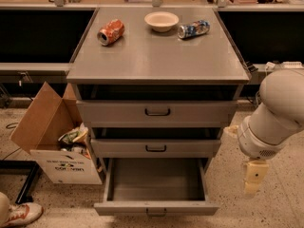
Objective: Close bottom drawer
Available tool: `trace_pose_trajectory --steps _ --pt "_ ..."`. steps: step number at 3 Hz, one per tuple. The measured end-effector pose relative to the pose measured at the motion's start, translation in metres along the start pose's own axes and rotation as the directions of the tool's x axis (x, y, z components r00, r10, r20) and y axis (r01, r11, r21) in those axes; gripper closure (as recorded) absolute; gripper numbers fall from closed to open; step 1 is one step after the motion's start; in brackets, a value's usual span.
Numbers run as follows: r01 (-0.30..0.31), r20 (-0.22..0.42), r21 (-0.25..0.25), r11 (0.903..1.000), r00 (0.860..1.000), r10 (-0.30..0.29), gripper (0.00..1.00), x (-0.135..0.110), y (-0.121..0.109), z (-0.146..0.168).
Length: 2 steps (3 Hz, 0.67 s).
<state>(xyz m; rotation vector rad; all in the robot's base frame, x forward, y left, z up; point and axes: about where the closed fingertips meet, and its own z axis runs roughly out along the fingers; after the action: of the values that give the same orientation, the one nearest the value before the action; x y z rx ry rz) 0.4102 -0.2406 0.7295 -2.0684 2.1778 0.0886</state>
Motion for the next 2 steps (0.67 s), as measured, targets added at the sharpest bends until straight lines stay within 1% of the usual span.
trace_pose_trajectory --steps 1,2 --pt "0.001 -0.003 -0.001 1.0000 1.000 -0.001 0.00 0.000 0.000 0.001" --pt "0.045 -0.015 -0.045 0.9980 0.999 -0.046 0.00 0.005 0.011 0.045"
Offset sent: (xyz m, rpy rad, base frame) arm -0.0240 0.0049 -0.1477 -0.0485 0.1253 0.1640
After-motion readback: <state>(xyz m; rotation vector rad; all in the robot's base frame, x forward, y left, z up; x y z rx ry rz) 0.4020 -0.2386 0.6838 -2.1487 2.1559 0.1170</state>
